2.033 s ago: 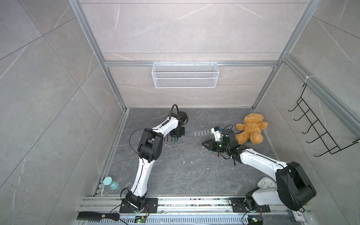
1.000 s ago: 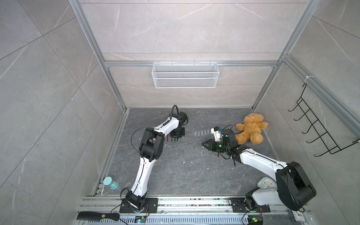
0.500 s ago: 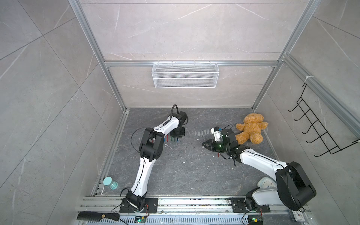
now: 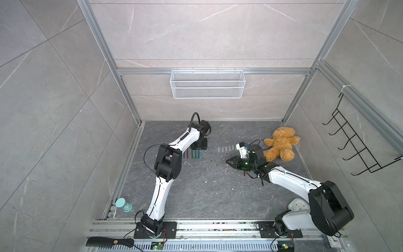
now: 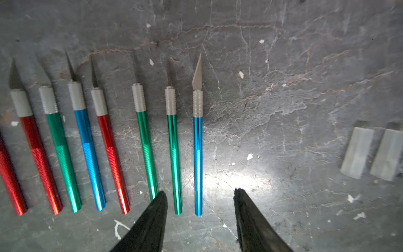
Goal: Remove protective caps from carving knives
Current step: Place the carving knife at the center of the board, then place the protective sleeve at the center of the board.
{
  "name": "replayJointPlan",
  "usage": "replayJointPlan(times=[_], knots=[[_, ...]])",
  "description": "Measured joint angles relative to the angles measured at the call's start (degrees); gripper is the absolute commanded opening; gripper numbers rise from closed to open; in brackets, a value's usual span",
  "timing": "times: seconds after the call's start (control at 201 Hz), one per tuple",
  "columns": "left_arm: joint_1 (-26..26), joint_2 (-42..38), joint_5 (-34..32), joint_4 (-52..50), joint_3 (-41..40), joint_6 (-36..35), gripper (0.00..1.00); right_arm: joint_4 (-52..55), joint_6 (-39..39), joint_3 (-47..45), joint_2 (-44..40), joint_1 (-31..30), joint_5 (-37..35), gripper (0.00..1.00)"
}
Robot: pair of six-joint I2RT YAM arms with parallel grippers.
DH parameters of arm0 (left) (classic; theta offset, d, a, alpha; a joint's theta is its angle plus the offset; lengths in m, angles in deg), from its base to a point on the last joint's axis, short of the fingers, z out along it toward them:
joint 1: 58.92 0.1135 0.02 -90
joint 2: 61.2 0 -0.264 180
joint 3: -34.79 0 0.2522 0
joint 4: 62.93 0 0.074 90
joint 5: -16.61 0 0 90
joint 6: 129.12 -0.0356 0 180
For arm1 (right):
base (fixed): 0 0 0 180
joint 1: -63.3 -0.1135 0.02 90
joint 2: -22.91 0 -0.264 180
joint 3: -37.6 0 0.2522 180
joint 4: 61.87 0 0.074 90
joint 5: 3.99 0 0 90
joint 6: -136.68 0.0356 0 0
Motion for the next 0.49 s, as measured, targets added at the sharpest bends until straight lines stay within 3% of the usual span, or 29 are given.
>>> replayJointPlan(times=[0.184,0.374,0.454,0.493], knots=[[0.0,-9.5,-0.3,2.1,-3.8,-1.0,0.74,3.8,-1.1,2.6,2.1,0.0,-1.9,0.0],[0.0,-23.7,-0.4,5.7,-14.6,-2.4,0.83,8.4,-1.7,8.3,7.1,0.0,-2.8,0.0],[0.0,-29.0,-0.9,6.8,-19.8,-2.8,0.96,11.3,-1.9,11.1,9.1,-0.3,-3.3,0.0],[0.0,-31.8,-1.5,7.6,-22.8,-3.0,0.98,12.9,-2.0,13.1,10.4,-0.8,-3.8,0.0]])
